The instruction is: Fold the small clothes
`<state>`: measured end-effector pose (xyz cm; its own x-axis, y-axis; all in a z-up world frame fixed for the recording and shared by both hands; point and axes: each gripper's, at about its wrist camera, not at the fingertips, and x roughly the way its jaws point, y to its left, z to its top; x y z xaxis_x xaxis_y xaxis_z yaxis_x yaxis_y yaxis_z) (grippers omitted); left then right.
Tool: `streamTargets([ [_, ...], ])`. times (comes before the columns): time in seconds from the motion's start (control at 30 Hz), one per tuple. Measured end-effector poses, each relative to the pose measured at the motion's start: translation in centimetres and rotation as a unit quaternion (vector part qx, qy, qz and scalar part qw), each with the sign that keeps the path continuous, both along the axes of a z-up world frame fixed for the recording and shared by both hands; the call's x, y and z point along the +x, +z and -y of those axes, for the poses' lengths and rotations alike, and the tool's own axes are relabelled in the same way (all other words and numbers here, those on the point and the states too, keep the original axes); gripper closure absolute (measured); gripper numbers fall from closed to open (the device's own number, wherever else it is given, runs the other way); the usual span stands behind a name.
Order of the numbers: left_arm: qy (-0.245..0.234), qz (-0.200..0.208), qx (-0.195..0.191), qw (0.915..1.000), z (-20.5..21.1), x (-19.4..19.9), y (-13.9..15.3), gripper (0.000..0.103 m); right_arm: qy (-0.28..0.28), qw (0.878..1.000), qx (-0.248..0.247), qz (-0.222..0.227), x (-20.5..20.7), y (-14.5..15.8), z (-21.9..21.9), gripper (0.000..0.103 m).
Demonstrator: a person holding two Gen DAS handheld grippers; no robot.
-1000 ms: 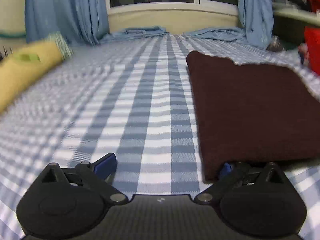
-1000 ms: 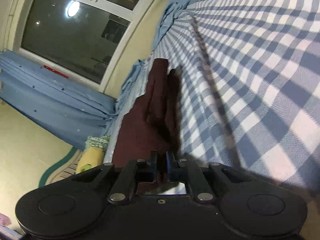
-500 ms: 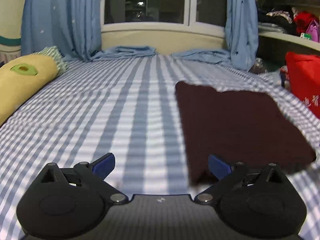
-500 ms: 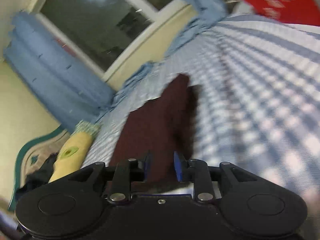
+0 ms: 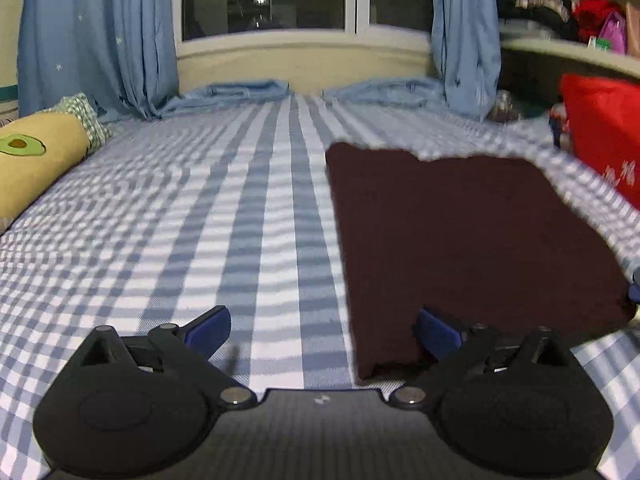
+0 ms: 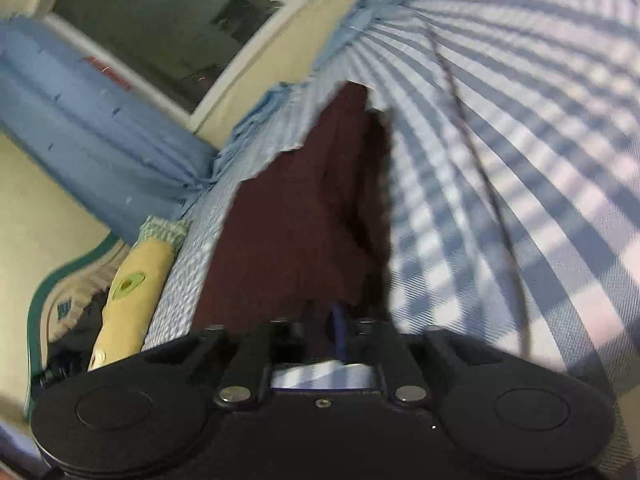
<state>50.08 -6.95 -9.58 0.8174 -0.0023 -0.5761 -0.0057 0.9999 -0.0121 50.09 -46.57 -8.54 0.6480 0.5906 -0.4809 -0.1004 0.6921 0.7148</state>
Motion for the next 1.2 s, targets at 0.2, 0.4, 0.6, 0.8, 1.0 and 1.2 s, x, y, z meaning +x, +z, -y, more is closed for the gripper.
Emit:
streamTargets([
  [0.2,-0.036,0.049,-0.039,0.9974,0.1,-3.4,3.9,0.001,0.005,0.998,-0.008,0.058,5.3,4.6,0.1,0.048],
  [0.4,-0.080,0.065,-0.025,0.9943,0.9,-5.8,5.9,0.000,0.053,0.998,0.000,0.031,11.4,2.2,-1.3,0.050],
  [0.6,-0.072,0.056,-0.039,0.9950,0.2,-5.8,5.7,0.000,-0.051,0.998,-0.034,0.021,12.8,1.2,0.8,0.058],
  [0.8,-0.063,0.047,-0.056,0.9953,-0.1,-5.3,5.0,0.001,0.056,0.996,-0.013,0.068,13.2,3.1,-3.5,0.046],
  [1.0,-0.065,0.046,-0.047,0.9957,-0.3,-5.7,5.1,0.001,-0.010,0.997,-0.068,0.019,16.6,0.3,-1.9,0.084],
  [1.2,-0.057,0.043,-0.051,0.9962,-0.5,-5.7,5.1,0.001,-0.018,0.998,-0.022,0.059,19.9,2.6,-1.6,0.049],
])
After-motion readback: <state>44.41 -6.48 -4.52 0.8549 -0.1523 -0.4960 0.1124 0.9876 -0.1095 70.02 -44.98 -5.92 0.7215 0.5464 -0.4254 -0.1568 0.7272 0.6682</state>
